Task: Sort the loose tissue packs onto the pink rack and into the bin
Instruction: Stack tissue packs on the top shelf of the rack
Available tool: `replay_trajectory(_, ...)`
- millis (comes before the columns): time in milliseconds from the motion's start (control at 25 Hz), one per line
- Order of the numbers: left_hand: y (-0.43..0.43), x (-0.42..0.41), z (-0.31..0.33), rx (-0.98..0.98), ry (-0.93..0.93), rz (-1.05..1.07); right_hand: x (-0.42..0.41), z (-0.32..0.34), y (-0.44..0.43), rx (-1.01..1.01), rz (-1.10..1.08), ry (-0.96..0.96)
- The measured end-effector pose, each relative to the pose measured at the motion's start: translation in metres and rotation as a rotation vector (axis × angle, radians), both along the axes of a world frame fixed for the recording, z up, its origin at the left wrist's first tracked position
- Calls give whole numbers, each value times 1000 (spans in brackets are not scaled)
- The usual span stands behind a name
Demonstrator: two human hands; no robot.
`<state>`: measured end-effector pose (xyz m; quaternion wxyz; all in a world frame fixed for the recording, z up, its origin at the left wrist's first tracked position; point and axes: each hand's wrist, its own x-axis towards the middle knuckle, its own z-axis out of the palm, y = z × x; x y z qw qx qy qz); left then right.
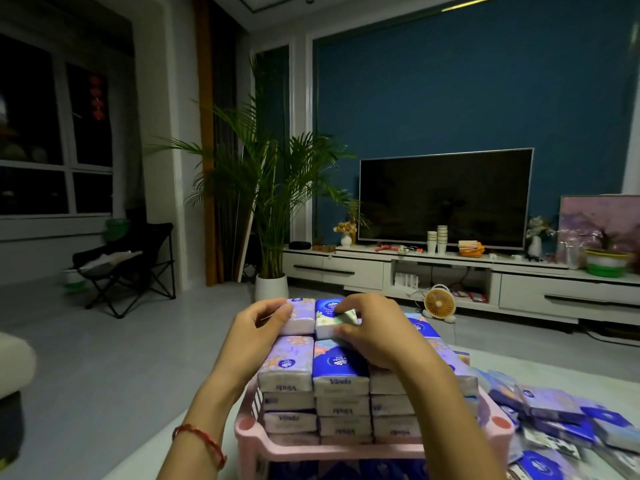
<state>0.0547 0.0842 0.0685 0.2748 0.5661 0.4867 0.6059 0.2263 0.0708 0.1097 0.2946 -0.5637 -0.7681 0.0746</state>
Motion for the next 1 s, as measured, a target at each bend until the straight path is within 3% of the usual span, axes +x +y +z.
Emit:
replay_trajectory(240, -6, 4, 6, -29, 18, 22, 4, 4, -7, -24, 55, 35)
replay_trajectory(400, -31, 12, 39, 165, 50, 172, 46, 18, -22, -62, 53, 291)
replay_trajectory(520, -67, 50, 71, 264, -12, -57, 100, 23, -30, -75, -79, 343)
replay_trajectory(640, -95, 113, 77, 158, -59, -478, 157, 13, -39, -128, -265, 299)
replay_trajectory(720, -102, 160, 66, 28, 96, -685, 191, -2, -45, -220, -394, 244)
replay_trajectory(800, -96, 205, 42, -96, 231, -750, 216, -23, -50, -344, -487, 157)
replay_trajectory(920, -75, 263, -14, -204, 398, -600, 234, -64, -45, -519, -522, 66)
replay_trajectory(1000, -65, 286, -56, -209, 637, -502, 239, -94, -36, -530, -501, 54)
